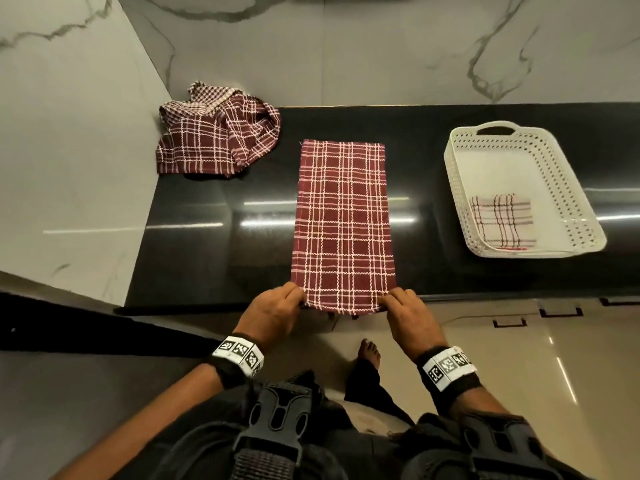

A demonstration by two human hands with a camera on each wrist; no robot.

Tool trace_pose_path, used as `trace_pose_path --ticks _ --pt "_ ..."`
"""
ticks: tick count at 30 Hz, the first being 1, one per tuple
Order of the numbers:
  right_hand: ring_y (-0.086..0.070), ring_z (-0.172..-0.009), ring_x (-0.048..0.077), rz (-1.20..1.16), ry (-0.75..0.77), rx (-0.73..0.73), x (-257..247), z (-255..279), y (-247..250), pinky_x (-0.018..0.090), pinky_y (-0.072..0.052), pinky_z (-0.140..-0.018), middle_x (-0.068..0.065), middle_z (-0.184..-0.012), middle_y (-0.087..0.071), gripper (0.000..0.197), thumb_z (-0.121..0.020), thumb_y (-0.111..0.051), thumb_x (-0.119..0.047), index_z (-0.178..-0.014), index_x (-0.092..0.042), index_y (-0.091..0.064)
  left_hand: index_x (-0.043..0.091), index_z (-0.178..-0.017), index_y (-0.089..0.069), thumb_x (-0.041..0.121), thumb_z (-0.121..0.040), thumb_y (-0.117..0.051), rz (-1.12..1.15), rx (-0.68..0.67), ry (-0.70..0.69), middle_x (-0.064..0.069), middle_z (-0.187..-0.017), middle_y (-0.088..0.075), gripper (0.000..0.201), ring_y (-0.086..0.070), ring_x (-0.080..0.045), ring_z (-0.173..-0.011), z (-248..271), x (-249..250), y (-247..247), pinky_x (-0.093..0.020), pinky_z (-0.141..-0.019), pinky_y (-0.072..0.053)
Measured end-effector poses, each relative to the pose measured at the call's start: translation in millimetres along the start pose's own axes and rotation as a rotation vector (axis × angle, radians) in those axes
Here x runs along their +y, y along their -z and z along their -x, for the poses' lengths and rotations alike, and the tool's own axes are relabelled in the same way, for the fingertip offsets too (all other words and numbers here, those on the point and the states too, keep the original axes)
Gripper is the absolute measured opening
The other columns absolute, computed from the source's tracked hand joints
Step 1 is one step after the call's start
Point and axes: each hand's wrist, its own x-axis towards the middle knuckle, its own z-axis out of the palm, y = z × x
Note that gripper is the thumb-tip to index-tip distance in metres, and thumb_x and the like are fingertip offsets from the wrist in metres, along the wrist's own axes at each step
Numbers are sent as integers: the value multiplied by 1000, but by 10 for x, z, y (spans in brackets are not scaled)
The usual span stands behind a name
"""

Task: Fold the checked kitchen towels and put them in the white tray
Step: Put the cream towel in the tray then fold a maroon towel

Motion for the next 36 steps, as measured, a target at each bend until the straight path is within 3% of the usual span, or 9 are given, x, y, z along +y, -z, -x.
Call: trace_pose_path --ticks 2,5,10,16,19,23,27,31,36 --pt "-60 -88 18 -126 -16 19 -42 93 55 33 -56 -71 -2 -110 -61 34 -87 -65 -4 -114 -24 -60 14 -104 -60 14 -92 -59 49 24 19 -3 -101 -61 13 -61 -22 -62 43 -24 58 -36 -52 -55" --pt "-64 -92 13 -258 -73 39 -76 202 127 26 -54 -75 -6 -116 -63 34 -94 -61 -10 -122 -28 -57 14 -107 -60 4 -87 -65 96 31 -11 -1 -103 -60 23 -62 -19 -77 53 -99 133 -33 -63 -57" --pt "-60 -94 9 -327 -99 45 -139 211 282 27 -54 -82 -10 -104 -63 20 -94 -63 -14 -111 -24 -65 14 -96 -63 -3 -78 -73 130 87 -80 -1 -92 -62 27 -54 -18 -79 60 -162 289 -34 -69 -53" --pt "-62 -88 -6 -544 -207 -329 -251 274 879 12 -47 -78 -21 -90 -71 17 -88 -72 -13 -90 -30 -76 41 -110 -68 25 -83 -78 311 -410 208 17 -103 -62 33 -61 1 -93 210 -117 791 -16 -87 -48" --pt "-68 -91 2 -793 -218 -412 -298 288 1212 18 -53 -81 -11 -96 -75 16 -88 -70 -7 -96 -20 -78 30 -109 -71 18 -85 -77 554 -527 288 17 -104 -71 28 -65 5 -100 161 -24 1121 -14 -87 -51" --pt "-72 -92 19 -1001 -178 -147 -237 -67 1421 28 -58 -85 12 -96 -75 18 -87 -67 4 -102 -3 -74 18 -111 -70 9 -89 -72 769 -295 269 11 -106 -75 24 -70 -7 -102 -127 -68 1316 -23 -91 -53" --pt "-68 -83 11 -871 -190 111 -22 -872 1284 29 -56 -86 6 -92 -74 20 -87 -70 1 -98 -14 -74 20 -109 -69 5 -90 -69 725 -7 350 4 -103 -75 23 -71 -12 -97 -734 -343 1170 -32 -90 -57" --pt "-69 -82 19 -804 -314 162 255 -1662 1006 45 -58 -88 3 -89 -73 22 -87 -69 -1 -92 -22 -71 25 -105 -68 14 -90 -71 534 59 433 8 -97 -73 19 -70 -10 -90 -1435 -672 942 -36 -88 -58" --pt "-68 -86 17 -696 -436 212 478 -2312 796 39 -56 -91 1 -89 -71 16 -87 -66 -3 -94 -16 -71 22 -108 -70 18 -89 -70 348 66 538 4 -99 -70 19 -65 -16 -94 -2094 -939 691 -27 -88 -48"
